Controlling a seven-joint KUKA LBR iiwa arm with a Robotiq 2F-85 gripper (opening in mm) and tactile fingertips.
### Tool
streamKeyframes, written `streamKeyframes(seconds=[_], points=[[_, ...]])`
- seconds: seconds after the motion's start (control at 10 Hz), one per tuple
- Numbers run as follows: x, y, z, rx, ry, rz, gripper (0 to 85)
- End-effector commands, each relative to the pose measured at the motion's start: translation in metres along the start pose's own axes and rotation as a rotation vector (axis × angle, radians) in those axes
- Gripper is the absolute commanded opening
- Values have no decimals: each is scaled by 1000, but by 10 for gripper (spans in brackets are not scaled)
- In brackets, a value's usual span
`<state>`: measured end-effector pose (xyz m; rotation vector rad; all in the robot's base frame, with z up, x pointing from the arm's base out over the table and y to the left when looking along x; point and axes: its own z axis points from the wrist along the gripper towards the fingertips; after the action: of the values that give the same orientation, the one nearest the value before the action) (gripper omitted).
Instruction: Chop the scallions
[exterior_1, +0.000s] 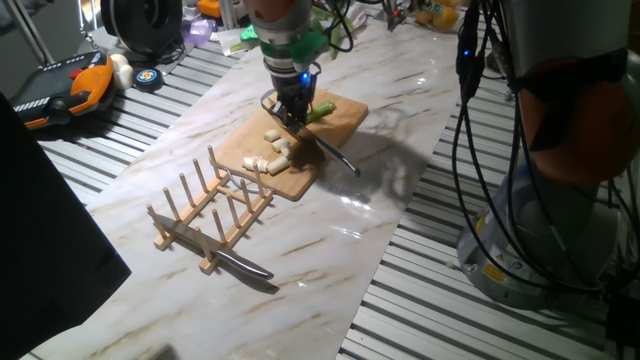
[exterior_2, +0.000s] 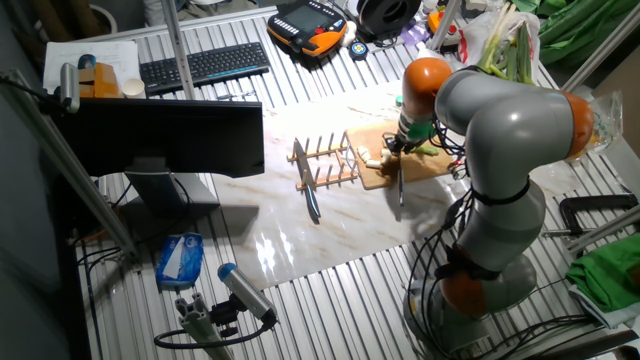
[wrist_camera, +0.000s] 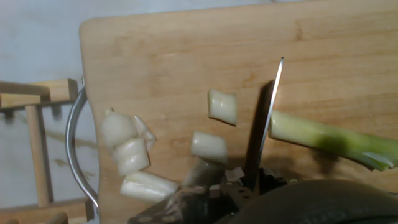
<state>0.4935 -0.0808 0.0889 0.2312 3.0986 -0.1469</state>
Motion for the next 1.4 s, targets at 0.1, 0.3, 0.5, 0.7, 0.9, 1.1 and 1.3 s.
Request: streamKeyframes(seconds=[0.1,0.3,0.5,0.7,0.9,1.1,1.3], points=[[5,-1,-1,-3,1,3,323],[10,-1,0,-2,-6,9,323],[14,0,1,-2,-6,14,323],[21,1,1,-4,-4,18,323],[26,2,0,-3,-2,23,320],[31,6,6,-4,-5,29,320],[31,5,5,-24,6,37,7]])
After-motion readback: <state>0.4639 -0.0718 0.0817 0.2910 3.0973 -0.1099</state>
